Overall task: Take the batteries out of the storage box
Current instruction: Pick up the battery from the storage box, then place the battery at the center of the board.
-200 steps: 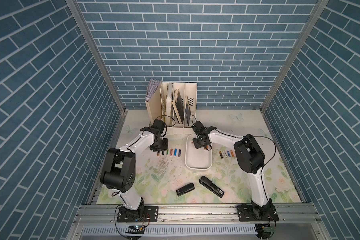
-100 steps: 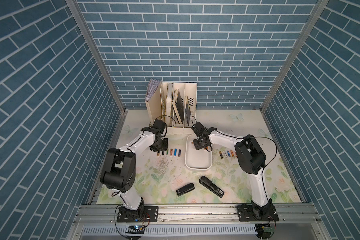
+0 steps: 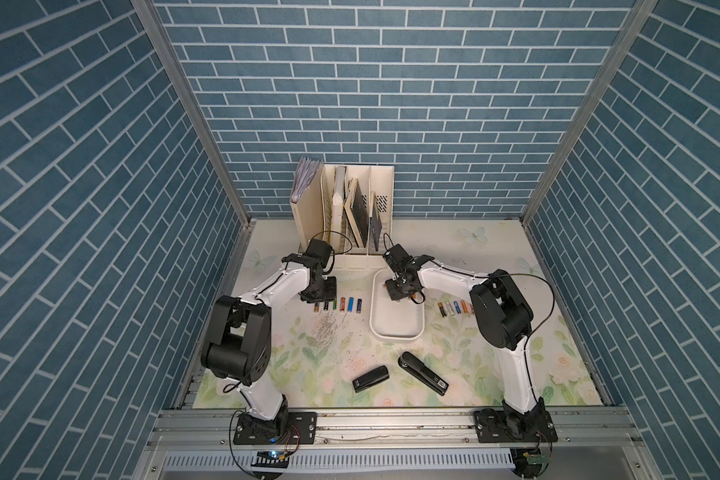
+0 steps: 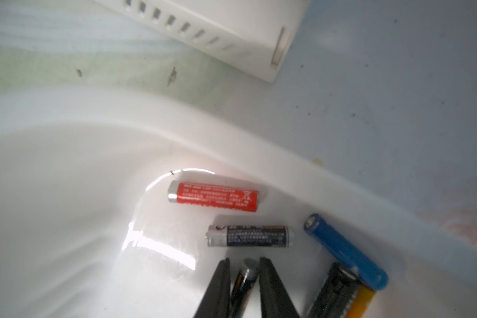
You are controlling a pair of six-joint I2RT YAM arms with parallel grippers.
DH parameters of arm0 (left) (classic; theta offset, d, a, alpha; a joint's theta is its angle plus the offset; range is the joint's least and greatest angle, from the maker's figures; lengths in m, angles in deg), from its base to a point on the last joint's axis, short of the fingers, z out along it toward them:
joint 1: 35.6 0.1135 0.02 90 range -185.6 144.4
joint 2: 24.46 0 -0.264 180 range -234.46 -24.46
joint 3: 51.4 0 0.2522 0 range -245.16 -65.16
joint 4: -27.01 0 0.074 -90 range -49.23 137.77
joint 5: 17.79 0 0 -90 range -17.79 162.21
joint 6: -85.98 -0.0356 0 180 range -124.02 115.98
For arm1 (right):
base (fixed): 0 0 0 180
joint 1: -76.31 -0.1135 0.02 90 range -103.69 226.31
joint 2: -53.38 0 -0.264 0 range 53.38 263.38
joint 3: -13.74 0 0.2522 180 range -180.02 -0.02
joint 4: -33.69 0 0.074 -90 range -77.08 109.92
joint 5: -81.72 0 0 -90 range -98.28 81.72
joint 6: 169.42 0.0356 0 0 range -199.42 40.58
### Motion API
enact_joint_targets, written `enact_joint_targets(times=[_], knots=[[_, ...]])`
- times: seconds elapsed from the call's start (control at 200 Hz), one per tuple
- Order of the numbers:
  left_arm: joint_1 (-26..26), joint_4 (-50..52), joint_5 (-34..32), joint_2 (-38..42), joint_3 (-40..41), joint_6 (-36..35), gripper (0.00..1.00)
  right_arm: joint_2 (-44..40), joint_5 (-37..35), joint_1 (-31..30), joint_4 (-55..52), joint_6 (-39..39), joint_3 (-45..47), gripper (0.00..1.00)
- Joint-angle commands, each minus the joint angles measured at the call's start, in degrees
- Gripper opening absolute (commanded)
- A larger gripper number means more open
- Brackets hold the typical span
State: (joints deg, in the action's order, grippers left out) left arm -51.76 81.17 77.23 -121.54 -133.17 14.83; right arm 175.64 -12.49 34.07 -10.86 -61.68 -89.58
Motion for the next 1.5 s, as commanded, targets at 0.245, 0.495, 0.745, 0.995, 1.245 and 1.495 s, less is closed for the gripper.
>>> enact_joint_targets(times=[0.245, 0.495, 0.745, 0.995, 1.245, 1.495], knots=[[-0.6, 1.7, -0.7, 1.4, -1.1, 0.0, 0.42, -3.5, -0.4, -0.4, -1.1, 0.3, 2.4, 0.32], [-0.7, 2.0, -1.0, 1.8, -1.2, 0.3, 0.42, -3.2, 1.7, -0.5, -1.0, -0.3, 2.8, 0.19], [-0.8, 2.1, -1.1, 1.9, -1.6, 0.5, 0.42, -3.0, 2.3, -0.5, -1.6, -0.3, 2.2, 0.11], [-1.0, 2.0, -1.1, 1.8, -1.6, 0.5, 0.42, -4.3, 3.8, -0.6, -2.3, 0.5, 1.3, 0.11], [-1.1, 1.5, -0.8, 1.9, -1.2, 0.6, 0.42, -6.6, 4.6, -0.4, -3.8, 1.2, -0.9, 0.11], [-1.1, 1.2, -0.4, 1.5, -1.4, 0.4, 0.42, -8.8, 5.6, 0.6, -5.7, 1.8, -2.3, 0.12]])
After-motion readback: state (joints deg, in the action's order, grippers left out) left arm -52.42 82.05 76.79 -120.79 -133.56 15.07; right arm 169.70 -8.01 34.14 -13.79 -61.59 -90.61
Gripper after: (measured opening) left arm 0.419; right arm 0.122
